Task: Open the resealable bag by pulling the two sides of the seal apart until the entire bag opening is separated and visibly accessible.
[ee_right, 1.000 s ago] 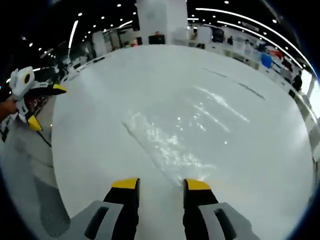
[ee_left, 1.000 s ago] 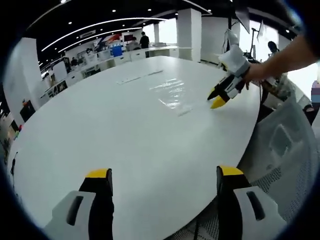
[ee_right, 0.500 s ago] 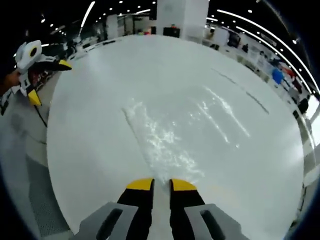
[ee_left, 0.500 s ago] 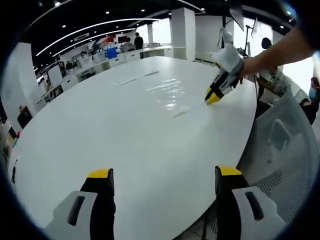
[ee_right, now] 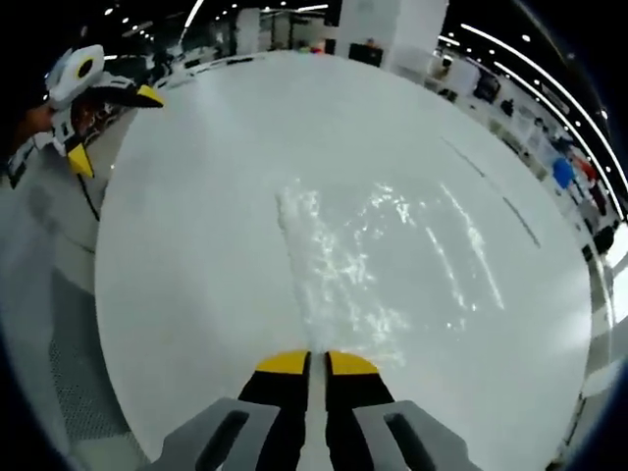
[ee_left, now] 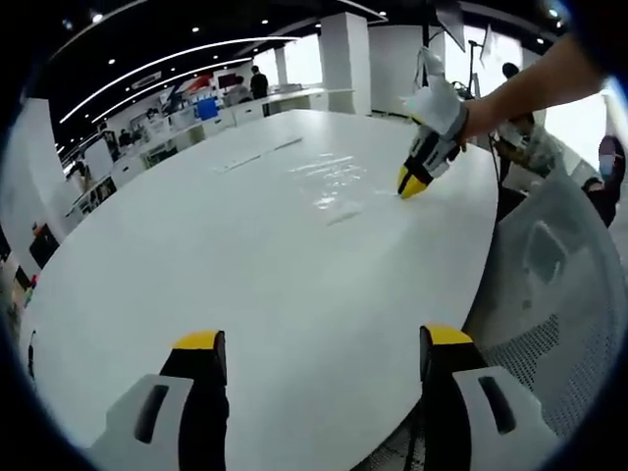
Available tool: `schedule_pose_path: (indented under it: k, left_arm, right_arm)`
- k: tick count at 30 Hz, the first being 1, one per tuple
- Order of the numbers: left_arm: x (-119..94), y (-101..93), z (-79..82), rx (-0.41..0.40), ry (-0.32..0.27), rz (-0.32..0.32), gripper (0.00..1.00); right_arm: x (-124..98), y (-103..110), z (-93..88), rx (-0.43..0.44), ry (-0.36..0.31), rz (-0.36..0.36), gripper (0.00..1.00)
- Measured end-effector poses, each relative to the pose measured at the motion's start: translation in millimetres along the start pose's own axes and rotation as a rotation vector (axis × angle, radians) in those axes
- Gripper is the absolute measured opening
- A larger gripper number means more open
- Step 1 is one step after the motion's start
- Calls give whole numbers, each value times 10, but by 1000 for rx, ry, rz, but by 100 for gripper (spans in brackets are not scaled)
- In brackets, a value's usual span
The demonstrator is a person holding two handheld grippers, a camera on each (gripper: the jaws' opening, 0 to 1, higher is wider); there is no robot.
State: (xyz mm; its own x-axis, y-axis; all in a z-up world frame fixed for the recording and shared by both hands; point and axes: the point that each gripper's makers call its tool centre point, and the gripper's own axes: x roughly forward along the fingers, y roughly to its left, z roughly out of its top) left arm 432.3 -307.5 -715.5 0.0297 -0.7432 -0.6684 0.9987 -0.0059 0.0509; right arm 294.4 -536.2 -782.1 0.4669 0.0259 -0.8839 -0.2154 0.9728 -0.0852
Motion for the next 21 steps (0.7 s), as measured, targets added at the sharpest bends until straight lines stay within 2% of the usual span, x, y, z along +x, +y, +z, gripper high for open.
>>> schedule_pose_path:
  k: [8, 13, 17, 20, 21]
  left_arm:
    - [29, -70, -13, 15, 19, -21, 78]
    - [70, -86, 28, 26, 30, -29, 77]
    - [92, -115, 120, 24, 27, -33, 77]
    - [131, -140, 150, 44, 30, -41, 77]
    - [161, -151, 180, 60, 31, -45, 76]
  right_arm:
    - [-1, 22, 4, -51, -6, 4, 0]
    - [-34, 162, -1, -73, -14, 41, 0]
    - [-74, 252, -33, -68, -16, 80, 0]
    - [-117, 300, -26, -73, -27, 97, 0]
    - [-159, 379, -13, -99, -43, 126, 0]
